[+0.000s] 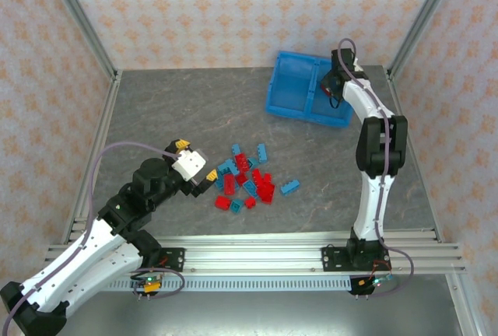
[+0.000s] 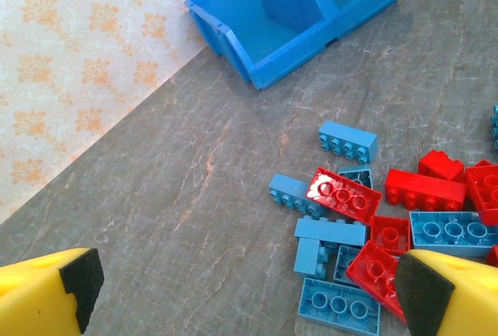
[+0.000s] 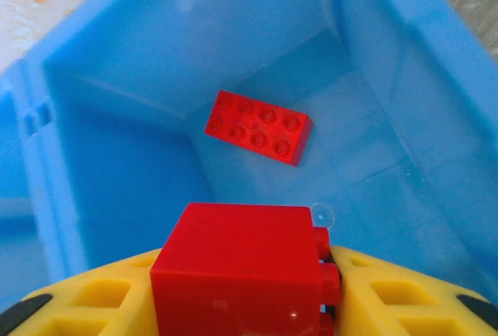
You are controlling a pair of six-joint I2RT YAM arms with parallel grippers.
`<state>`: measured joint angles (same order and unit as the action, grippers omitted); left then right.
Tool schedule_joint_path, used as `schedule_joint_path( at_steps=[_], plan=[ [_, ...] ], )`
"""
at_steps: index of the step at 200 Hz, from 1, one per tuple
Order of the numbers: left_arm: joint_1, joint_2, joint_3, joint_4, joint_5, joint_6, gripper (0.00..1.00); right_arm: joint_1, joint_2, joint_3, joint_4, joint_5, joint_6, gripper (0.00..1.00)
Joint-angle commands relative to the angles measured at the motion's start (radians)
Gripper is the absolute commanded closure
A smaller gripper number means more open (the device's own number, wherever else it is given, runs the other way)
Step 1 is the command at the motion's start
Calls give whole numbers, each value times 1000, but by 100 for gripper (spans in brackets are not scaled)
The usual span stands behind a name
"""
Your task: Sort the legos into containers by color
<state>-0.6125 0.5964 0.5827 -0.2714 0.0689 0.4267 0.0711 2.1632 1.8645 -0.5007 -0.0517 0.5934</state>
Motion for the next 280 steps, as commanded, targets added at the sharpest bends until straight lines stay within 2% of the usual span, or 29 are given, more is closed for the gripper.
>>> schedule_joint_path(
  at_steps=[1, 44, 85, 121, 144, 170, 187, 200, 216, 225, 233, 245, 265, 280],
  plan=[
    [6, -4, 22, 17, -21, -3, 0, -7, 48, 89, -121, -19, 52, 49],
    [5, -4, 20, 14, -18, 7, 0, -7, 52, 134, -150, -36, 55, 40],
    [5, -1, 20, 17, -15, 11, 0, -7, -31, 74, -136, -63, 30, 39],
    [5, -3, 24, 2, 14, 12, 0, -3, -273, -222, -30, -105, 14, 39],
    [5, 1, 25, -49, 137, 97, 0, 18, -489, -450, 0, -125, -20, 38],
    [1, 19, 18, -95, 264, 193, 0, 63, -737, -668, -58, -139, -62, 36],
    [0, 48, 14, -98, 311, 218, 0, 86, -856, -760, -157, -144, -90, 35],
    [-3, 102, 28, -48, 348, 121, 0, 101, -932, -812, -239, -172, -106, 35],
    [-44, 230, 115, 11, 381, -121, 1, 110, -1031, -886, -310, -250, -102, 35],
    [-109, 318, 190, 14, 331, -236, 1, 111, -1086, -926, -340, -308, -82, 34],
    [-176, 400, 257, 3, 234, -321, 1, 111, -1137, -955, -374, -346, -59, 32],
    [-251, 532, 351, -16, 154, -421, 2, 111, -1218, -984, -441, -356, -18, 27],
    [-300, 773, 521, -67, 138, -609, 9, 111, -1352, -993, -584, -302, 46, 20],
    [-334, 931, 628, -108, 142, -662, 14, 111, -1453, -996, -670, -308, 71, 17]
  ],
)
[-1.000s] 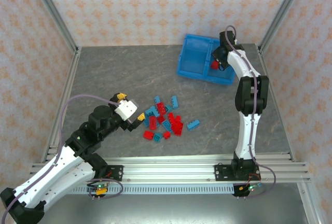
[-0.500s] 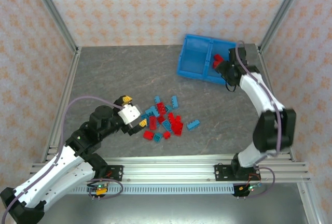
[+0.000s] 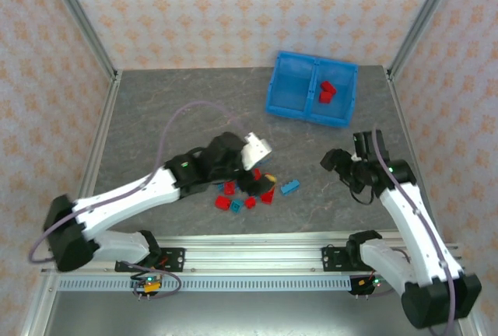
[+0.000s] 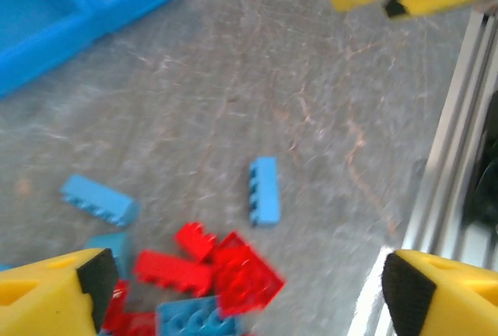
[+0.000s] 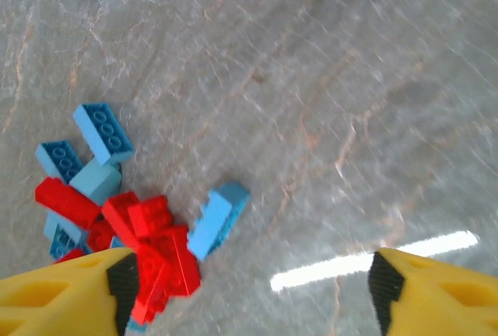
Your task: Sort the legos into containers by color
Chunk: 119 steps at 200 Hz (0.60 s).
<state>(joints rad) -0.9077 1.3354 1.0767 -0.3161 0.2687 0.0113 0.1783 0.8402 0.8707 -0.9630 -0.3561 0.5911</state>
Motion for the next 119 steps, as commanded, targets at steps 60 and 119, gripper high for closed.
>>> schedule_joint_path(
  at_steps=[60, 119],
  plan=[
    [-67, 564, 393, -219, -13, -269, 29, 4, -271, 95, -454, -115, 23, 14],
    [-118, 793, 543, -274, -109, -230, 39, 4, -299, 168, -452, -77, -14, 12]
  ],
)
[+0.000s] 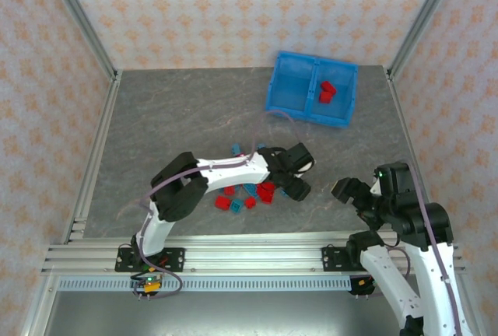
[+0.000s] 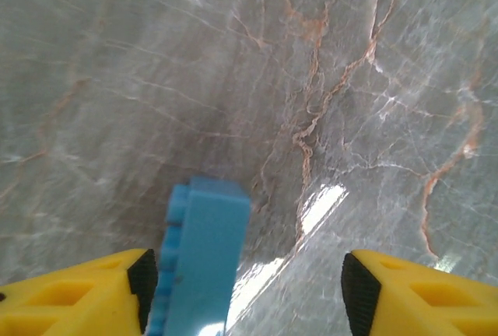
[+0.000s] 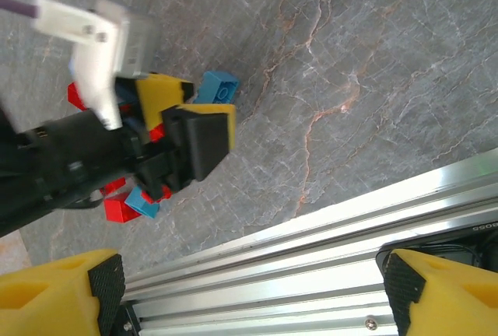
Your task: Sort the legos into containers by color
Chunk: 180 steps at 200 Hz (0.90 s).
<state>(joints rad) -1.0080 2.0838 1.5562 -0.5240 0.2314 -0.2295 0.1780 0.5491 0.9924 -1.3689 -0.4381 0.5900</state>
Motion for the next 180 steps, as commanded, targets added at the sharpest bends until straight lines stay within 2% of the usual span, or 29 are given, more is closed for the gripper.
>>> schedule_joint_path(
  at_steps=[1, 32, 81, 104, 138, 180],
  plan=[
    [-18, 47, 65, -67, -75, 11, 39, 5, -9, 48, -46, 3, -14, 12],
    [-20, 86, 72, -71, -106, 6, 62, 4, 10, 50, -42, -132, -75, 11],
    [-14, 50, 85, -78, -140, 30, 76, 4, 13, 60, -50, -188, -119, 12],
    [35, 1, 139, -76, -166, 25, 79, 5, 13, 65, -12, -220, -108, 12],
    [149, 30, 363, -91, -238, 41, 84, 5, 4, 57, 52, -193, -58, 12],
    [292, 296, 835, -125, -331, -11, 88, 4, -9, 34, 147, -117, 22, 12]
  ],
)
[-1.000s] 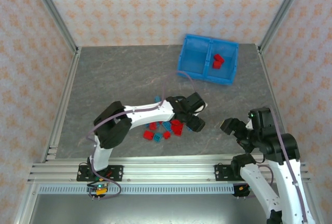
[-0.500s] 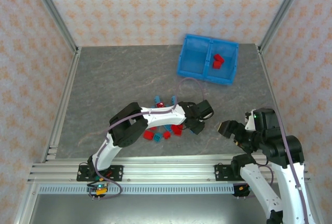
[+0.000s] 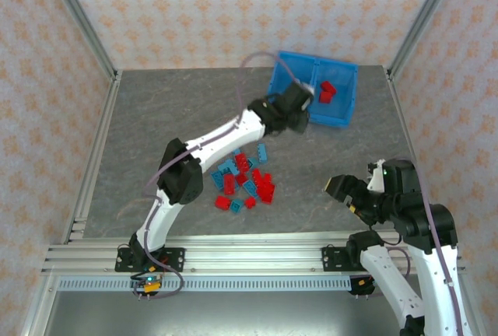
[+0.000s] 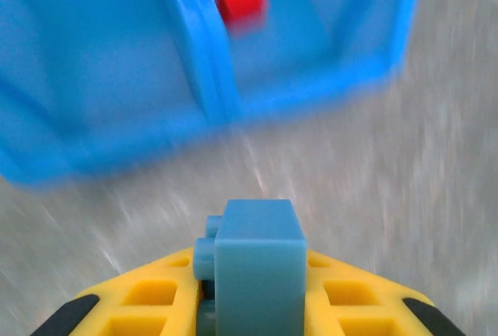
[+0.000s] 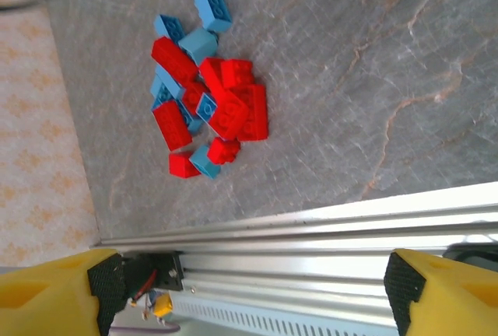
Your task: Sort the legos into containers by color
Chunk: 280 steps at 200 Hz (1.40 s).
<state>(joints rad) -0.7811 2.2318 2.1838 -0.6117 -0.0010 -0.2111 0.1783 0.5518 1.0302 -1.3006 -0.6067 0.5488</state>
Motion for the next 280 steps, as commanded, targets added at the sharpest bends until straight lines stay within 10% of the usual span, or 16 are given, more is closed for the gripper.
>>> schedule_joint_path(
  at_steps=[1, 32, 99, 141, 176, 280],
  plan=[
    [68, 156, 222, -39, -99, -31, 88, 4, -12, -3, 82, 53, 65, 12],
    [113, 382, 543, 20, -87, -32, 87, 4, -5, 9, 100, 71, 82, 12],
    [131, 499, 562, 250, -107, 8, 75, 4, 34, 1, 105, 73, 54, 11],
    [129, 456, 561, 173, -102, 18, 44, 4, 39, -5, 130, 68, 63, 11],
    [129, 322, 552, -44, -92, -66, 47, 3, 50, -14, 161, 84, 64, 11],
    [58, -295, -455, -152, 13, -462, 50, 4, 82, -90, 271, 90, 36, 10]
  ],
)
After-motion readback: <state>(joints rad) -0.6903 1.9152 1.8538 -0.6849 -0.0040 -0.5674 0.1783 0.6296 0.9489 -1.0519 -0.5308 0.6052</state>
